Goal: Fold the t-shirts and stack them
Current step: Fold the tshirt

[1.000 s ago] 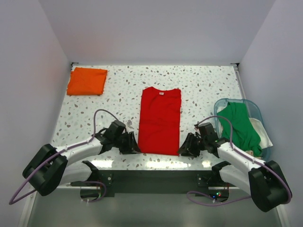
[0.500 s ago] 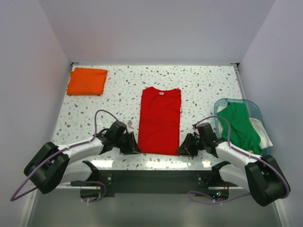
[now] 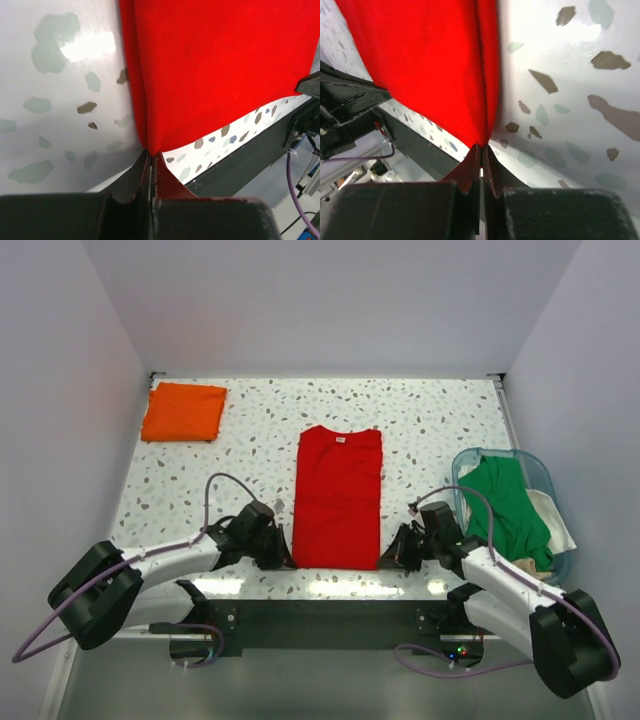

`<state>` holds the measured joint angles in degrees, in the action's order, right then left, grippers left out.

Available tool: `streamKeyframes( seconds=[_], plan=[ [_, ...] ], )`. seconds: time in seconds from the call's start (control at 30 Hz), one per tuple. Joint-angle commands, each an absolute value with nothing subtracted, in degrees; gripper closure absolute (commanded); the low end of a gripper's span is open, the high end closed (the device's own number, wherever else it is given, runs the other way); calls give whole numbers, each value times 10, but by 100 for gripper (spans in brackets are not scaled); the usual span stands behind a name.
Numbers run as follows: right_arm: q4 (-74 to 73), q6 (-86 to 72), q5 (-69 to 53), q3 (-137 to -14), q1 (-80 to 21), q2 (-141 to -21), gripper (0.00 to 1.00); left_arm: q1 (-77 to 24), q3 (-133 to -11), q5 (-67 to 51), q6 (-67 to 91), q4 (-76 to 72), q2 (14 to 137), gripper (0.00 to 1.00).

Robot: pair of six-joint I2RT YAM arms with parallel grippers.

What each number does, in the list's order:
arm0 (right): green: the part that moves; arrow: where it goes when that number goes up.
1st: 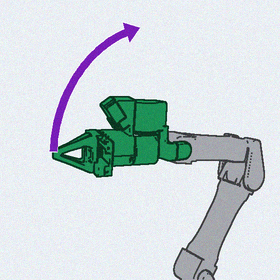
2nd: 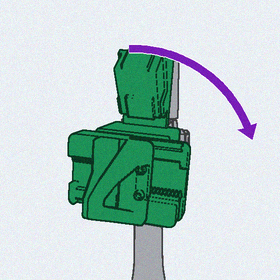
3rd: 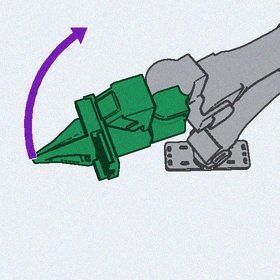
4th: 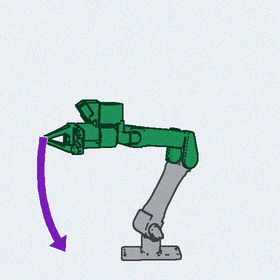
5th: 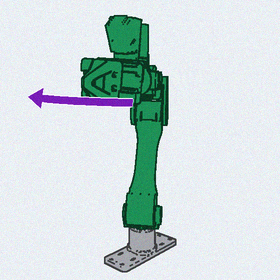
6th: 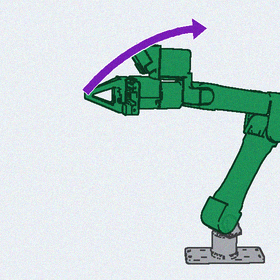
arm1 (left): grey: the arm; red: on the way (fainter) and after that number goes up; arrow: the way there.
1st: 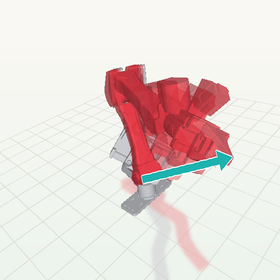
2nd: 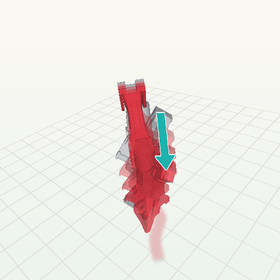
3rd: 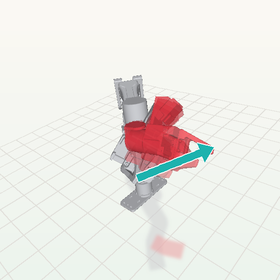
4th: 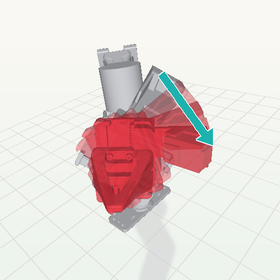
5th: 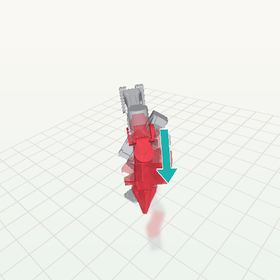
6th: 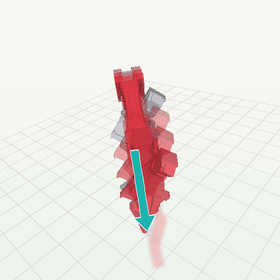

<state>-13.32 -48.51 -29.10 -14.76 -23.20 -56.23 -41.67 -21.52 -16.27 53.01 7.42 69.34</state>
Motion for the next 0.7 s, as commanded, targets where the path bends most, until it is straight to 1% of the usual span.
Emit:
streamKeyframes(
  seconds=[0.0,0.2,0.23,0.33,0.4,0.53,0.67],
  plan=[
    [-195,-454,-299,-156,-235,-508,100,-441,-214,-141,543,98,662,100],
    [-284,-434,-328,-152,-234,-402,100,-498,-221,-93,575,154,585,100],
    [-310,-429,-327,-160,-235,-367,100,-508,-227,-86,577,163,577,100],
    [-349,-421,-306,-193,-235,-323,100,-509,-253,-62,570,189,549,100],
    [-358,-416,-279,-213,-235,-321,100,-508,-278,-46,563,199,549,100],
    [-373,-379,-230,-287,-234,-365,100,-506,-340,-11,528,218,577,100],
    [-371,-369,-191,-344,-234,-416,100,-500,-430,15,497,237,626,100]
  ],
)
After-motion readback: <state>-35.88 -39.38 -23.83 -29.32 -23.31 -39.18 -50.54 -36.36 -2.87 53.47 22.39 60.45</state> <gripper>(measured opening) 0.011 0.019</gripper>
